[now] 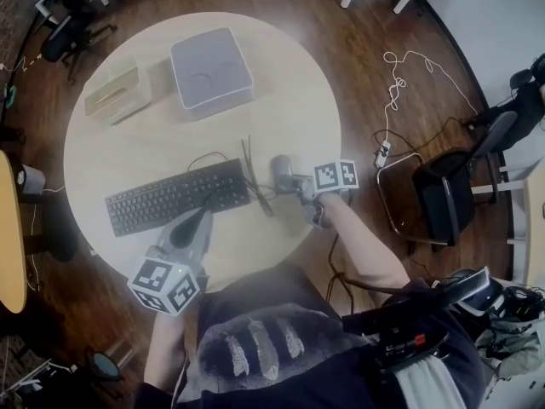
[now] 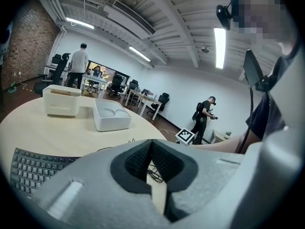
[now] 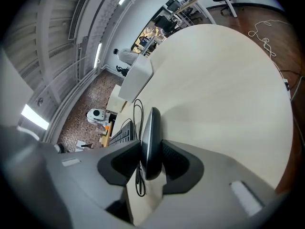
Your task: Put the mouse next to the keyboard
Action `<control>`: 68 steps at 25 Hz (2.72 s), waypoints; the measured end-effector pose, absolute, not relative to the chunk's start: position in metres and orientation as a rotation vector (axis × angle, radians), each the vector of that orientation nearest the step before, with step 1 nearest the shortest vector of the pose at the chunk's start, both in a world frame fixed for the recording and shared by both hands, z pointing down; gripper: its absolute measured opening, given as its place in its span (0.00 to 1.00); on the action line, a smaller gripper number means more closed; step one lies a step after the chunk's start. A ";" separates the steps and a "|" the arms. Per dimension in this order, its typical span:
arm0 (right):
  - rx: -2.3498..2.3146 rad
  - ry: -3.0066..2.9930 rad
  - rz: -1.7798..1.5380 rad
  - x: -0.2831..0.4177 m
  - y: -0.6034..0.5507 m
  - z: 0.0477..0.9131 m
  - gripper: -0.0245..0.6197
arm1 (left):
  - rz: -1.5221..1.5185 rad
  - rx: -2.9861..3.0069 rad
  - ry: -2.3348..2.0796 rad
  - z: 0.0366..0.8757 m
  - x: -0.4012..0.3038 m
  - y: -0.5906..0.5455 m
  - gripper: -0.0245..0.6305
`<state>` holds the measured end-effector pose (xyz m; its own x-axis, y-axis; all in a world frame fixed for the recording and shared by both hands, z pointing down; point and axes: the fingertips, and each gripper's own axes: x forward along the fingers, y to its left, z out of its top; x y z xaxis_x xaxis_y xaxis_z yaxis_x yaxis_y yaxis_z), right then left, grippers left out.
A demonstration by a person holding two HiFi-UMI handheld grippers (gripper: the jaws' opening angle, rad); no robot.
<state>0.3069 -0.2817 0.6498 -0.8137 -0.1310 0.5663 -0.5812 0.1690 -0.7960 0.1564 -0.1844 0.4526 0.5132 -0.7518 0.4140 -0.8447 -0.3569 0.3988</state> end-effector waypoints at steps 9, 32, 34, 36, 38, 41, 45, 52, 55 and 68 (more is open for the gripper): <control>0.800 -2.127 1.299 0.317 -0.300 0.653 0.34 | 0.218 2.181 -1.300 0.454 0.152 -0.183 0.03; 0.888 -2.438 0.966 0.286 -0.327 0.577 0.53 | 0.255 2.173 -1.346 0.449 0.141 -0.168 0.03; 0.876 -2.455 0.932 0.277 -0.323 0.562 0.31 | 0.257 2.178 -1.345 0.449 0.142 -0.168 0.03; 0.860 -2.472 0.883 0.265 -0.319 0.552 0.08 | 0.252 2.183 -1.345 0.451 0.142 -0.170 0.03; 0.814 -2.505 0.875 0.250 -0.314 0.541 0.04 | 0.243 2.193 -1.350 0.449 0.141 -0.172 0.03; 0.719 -2.578 0.912 0.238 -0.298 0.517 0.04 | 0.245 2.202 -1.383 0.438 0.144 -0.168 0.04; 0.633 -2.668 1.013 0.232 -0.281 0.488 0.04 | 0.244 2.181 -1.439 0.431 0.137 -0.159 0.03; 0.458 -2.769 1.157 0.212 -0.245 0.446 0.04 | 0.254 2.109 -1.564 0.420 0.109 -0.130 0.04; 0.427 -2.785 1.164 0.203 -0.231 0.433 0.04 | 0.228 2.110 -1.583 0.415 0.096 -0.127 0.03; 0.437 -2.846 1.089 0.134 -0.177 0.381 0.04 | 0.111 2.233 -1.558 0.390 0.030 -0.097 0.04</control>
<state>0.1335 -0.1773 0.3811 -0.9578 -0.2400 0.1582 -0.2843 0.7096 -0.6447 0.0302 -0.0972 0.3899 0.3709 -0.8806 0.2948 -0.9135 -0.2887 0.2867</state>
